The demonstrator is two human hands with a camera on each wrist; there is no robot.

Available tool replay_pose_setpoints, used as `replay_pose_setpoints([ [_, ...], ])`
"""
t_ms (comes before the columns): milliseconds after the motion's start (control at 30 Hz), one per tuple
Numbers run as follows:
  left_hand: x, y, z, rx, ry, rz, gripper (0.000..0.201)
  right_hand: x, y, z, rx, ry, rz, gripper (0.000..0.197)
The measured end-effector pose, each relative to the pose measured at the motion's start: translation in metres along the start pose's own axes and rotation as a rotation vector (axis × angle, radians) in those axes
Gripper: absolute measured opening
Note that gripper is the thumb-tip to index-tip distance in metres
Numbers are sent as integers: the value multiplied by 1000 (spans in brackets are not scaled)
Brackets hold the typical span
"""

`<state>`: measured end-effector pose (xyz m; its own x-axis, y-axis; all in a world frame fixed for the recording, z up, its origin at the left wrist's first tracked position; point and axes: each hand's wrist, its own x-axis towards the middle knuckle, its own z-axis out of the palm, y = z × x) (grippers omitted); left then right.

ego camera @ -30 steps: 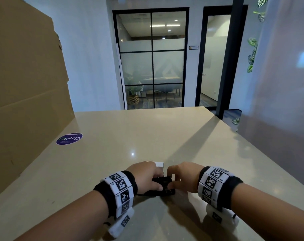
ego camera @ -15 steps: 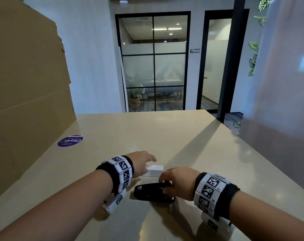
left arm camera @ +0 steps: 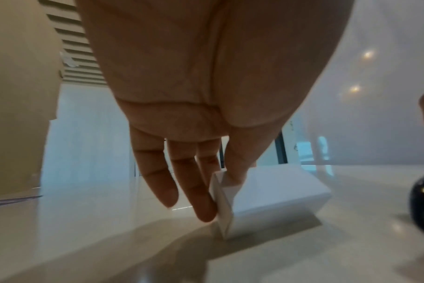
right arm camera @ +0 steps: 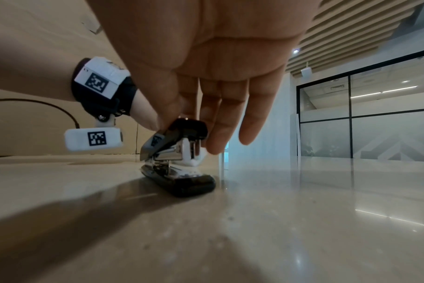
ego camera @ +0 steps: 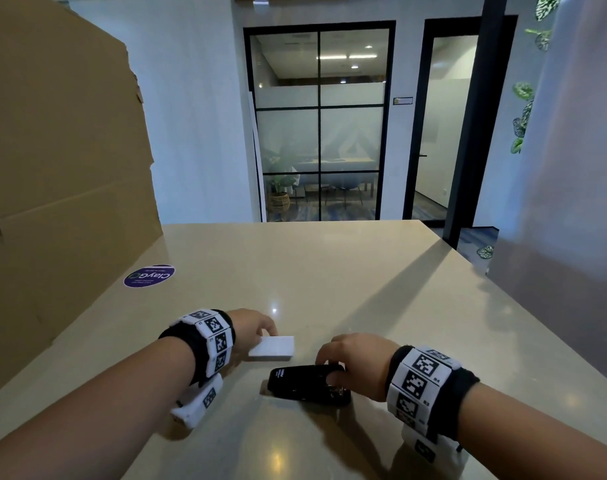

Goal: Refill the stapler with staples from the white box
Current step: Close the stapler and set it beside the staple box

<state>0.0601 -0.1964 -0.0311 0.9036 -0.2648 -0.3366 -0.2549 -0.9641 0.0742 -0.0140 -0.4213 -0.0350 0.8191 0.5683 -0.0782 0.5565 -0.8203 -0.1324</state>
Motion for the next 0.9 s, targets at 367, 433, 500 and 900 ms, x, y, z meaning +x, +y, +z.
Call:
replay_pose_setpoints([
  [367, -52, -89, 24, -168, 29, -193, 30, 27, 3, -3, -51, -12, 56, 31],
  [433, -61, -96, 27, -189, 61, -212, 35, 38, 0, -3, -89, 14, 92, 34],
  [500, -69, -96, 27, -212, 76, -217, 41, 49, -7, -2, -82, 13, 121, 41],
  [900, -89, -106, 33, -191, 79, -127, 36, 90, -63, 9, 27, -55, 62, 40],
])
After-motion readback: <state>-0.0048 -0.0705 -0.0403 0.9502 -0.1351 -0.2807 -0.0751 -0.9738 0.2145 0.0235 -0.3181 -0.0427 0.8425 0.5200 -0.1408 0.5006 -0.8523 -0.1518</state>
